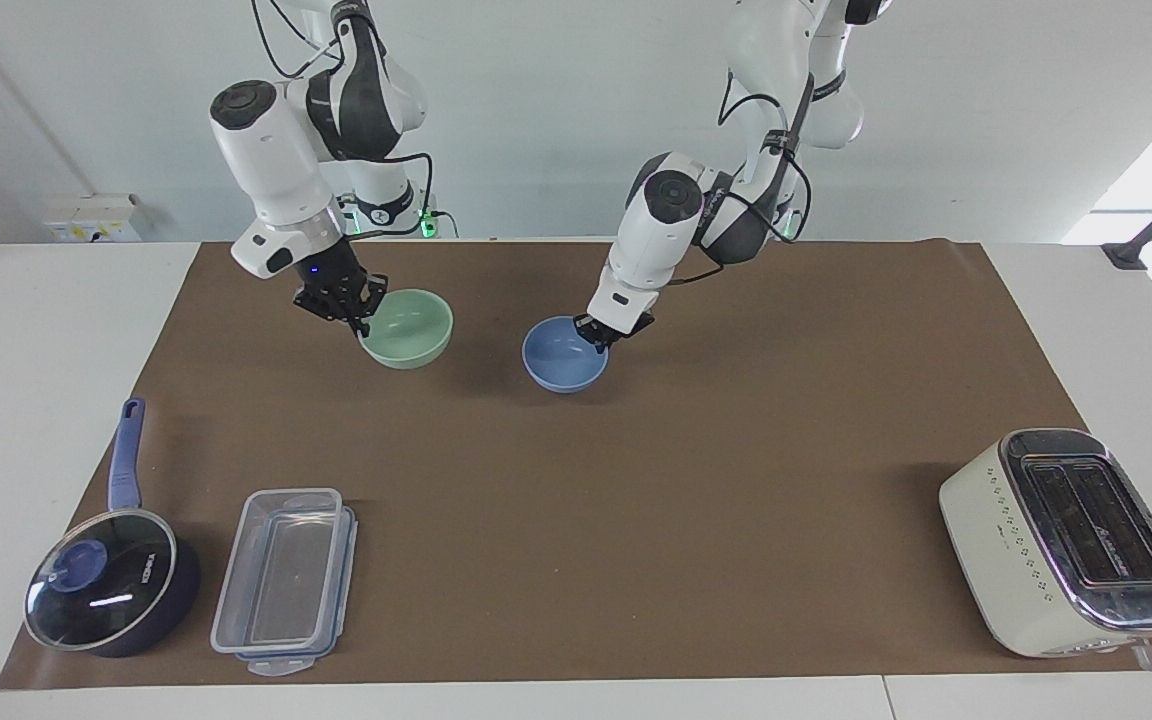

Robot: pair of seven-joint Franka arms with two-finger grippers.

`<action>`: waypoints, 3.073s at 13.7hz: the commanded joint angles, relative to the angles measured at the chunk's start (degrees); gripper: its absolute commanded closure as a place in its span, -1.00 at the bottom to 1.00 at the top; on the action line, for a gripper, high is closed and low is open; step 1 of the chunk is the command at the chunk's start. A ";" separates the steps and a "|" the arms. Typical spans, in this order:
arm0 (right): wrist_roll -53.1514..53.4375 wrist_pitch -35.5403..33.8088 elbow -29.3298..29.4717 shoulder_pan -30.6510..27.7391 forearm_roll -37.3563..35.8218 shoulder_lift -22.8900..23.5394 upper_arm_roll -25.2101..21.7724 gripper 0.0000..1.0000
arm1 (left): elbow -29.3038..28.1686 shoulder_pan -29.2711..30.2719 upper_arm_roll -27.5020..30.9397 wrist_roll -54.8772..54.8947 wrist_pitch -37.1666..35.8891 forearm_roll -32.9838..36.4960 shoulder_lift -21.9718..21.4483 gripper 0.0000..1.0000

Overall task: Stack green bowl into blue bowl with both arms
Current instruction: 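Carry the blue bowl and the green bowl toward each other mid-table, then lower the green bowl into the blue bowl while the left gripper releases, then open the right gripper on the green bowl while the left gripper withdraws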

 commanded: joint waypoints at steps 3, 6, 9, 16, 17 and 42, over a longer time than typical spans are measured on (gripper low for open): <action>6.89 -3.05 3.89 2.51 0.96 1.26 -0.25 1.00 | -1.13 -0.94 1.33 0.77 1.85 0.22 0.05 1.00; 13.12 -3.32 5.13 5.15 0.96 2.06 -0.25 1.00 | -1.13 -0.94 1.25 0.77 1.32 2.25 -0.04 -0.42; 14.45 -2.80 5.39 7.25 0.96 2.93 -0.25 1.00 | -0.78 -0.85 1.33 0.77 0.63 2.25 -0.12 -1.00; 25.70 2.65 10.56 15.78 0.96 11.97 -0.25 1.00 | 8.07 14.32 1.95 16.03 -19.03 2.51 -4.70 -1.00; 26.58 2.83 12.84 17.27 0.96 14.60 -0.25 1.00 | 9.75 17.92 1.86 19.02 -21.50 4.60 -4.78 -1.00; 26.58 10.22 7.68 23.26 -7.39 17.88 -0.25 1.00 | 19.08 34.92 1.95 49.20 -44.47 13.23 -15.51 -1.00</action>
